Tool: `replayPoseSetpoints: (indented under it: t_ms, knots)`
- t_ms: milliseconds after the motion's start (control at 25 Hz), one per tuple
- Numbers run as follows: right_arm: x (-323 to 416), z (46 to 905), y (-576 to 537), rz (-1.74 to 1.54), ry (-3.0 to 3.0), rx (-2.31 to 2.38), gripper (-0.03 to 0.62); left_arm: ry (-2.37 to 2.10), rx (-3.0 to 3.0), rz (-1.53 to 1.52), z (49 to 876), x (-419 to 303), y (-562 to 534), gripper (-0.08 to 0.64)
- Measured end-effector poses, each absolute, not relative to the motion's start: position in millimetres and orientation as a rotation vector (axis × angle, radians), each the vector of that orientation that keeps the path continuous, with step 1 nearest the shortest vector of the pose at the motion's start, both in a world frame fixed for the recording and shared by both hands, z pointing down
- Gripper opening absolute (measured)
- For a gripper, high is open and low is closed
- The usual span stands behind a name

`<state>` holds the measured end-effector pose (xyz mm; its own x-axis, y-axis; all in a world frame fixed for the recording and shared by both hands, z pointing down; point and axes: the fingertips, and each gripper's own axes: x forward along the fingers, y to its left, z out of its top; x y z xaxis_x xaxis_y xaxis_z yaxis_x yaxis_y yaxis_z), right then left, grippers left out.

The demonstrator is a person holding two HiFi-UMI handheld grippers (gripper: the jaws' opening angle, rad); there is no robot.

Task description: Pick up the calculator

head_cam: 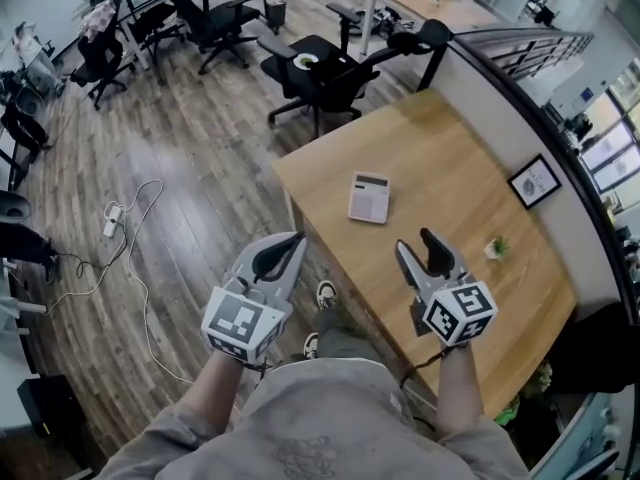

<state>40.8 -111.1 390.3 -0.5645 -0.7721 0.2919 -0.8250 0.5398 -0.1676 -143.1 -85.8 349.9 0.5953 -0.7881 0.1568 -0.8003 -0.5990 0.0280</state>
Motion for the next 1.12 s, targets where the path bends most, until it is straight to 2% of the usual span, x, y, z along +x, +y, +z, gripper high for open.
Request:
replayPoseSetpoints:
  t_ms: [520,1120]
  knots:
    - [56.2,473.1,-229.0,0.614,-2.506,1.276,0.213,-1.306,2.661,0.360,406.4,-143.4,-204.5,0.002]
    - [71.5,599.9,-352.2,0.813,-2.341,0.968,0.213,-1.095,2.624,0.586,489.1,-103.0,-346.3,0.002]
